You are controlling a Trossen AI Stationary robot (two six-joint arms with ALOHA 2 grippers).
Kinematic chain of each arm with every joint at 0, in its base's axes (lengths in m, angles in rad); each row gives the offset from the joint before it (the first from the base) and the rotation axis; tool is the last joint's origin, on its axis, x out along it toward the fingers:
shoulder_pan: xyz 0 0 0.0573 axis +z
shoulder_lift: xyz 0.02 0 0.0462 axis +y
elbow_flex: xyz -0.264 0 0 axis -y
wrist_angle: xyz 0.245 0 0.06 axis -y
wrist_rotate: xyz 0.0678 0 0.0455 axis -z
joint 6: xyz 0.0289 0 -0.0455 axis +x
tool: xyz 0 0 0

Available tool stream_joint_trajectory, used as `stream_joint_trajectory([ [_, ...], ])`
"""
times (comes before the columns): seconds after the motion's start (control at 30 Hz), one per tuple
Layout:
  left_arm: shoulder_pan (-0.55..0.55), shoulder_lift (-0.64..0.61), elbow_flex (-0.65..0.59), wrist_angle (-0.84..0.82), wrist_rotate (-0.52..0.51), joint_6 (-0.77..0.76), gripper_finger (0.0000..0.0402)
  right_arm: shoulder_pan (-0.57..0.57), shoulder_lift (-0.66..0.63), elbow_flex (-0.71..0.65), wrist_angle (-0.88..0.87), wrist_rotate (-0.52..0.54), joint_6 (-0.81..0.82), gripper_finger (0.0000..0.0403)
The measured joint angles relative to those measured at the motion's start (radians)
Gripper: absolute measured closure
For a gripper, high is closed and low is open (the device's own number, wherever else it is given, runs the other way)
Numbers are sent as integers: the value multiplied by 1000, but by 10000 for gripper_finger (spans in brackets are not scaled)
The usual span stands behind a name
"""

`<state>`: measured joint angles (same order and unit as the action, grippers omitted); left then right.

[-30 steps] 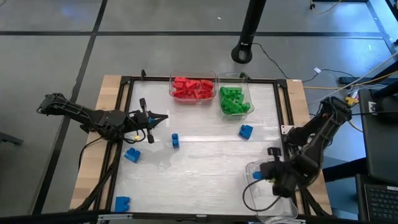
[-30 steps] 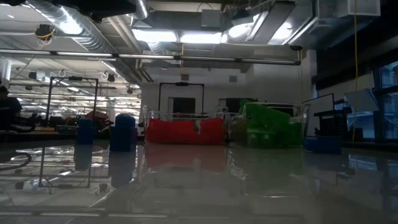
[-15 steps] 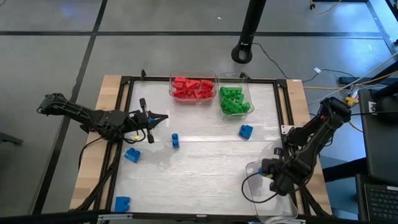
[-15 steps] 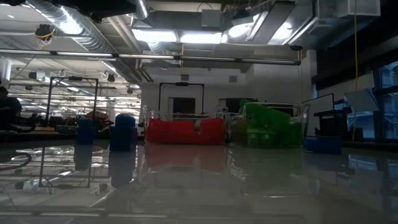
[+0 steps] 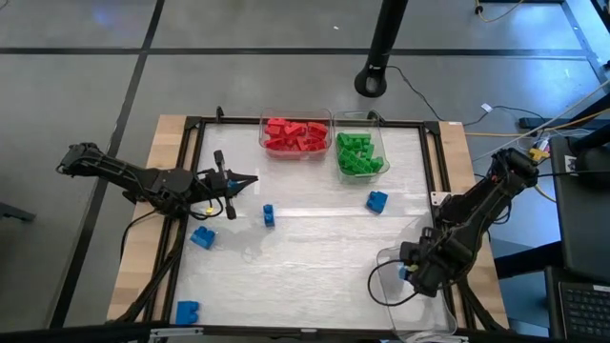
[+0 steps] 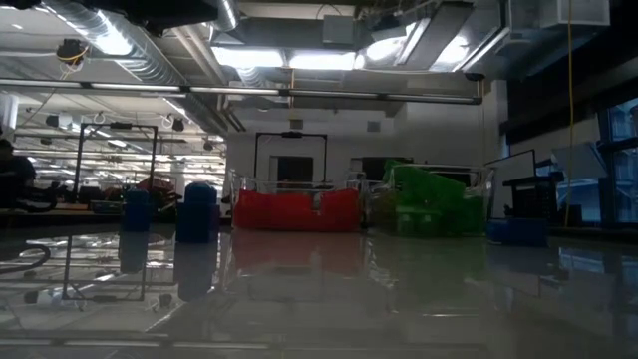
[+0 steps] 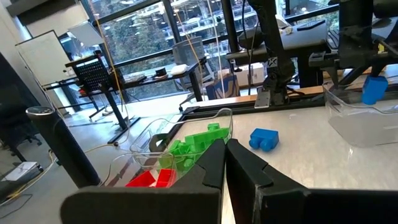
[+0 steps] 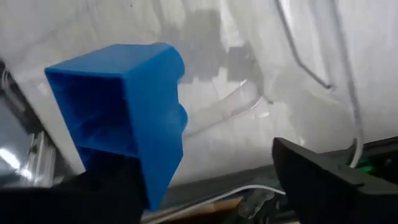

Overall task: Sort blocks
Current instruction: Put the blue game piece into the bottom transparent bin

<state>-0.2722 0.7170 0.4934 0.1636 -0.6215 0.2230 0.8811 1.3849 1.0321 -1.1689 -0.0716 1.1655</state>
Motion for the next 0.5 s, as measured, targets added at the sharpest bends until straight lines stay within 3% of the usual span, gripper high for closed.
stream_joint_trajectory([
  [0.2,0,0,0,-7,0,0,398,-54,0,0,17,-191,-128,47],
  [0.5,0,0,0,-11,0,-4,398,-78,0,0,34,-28,-231,39],
])
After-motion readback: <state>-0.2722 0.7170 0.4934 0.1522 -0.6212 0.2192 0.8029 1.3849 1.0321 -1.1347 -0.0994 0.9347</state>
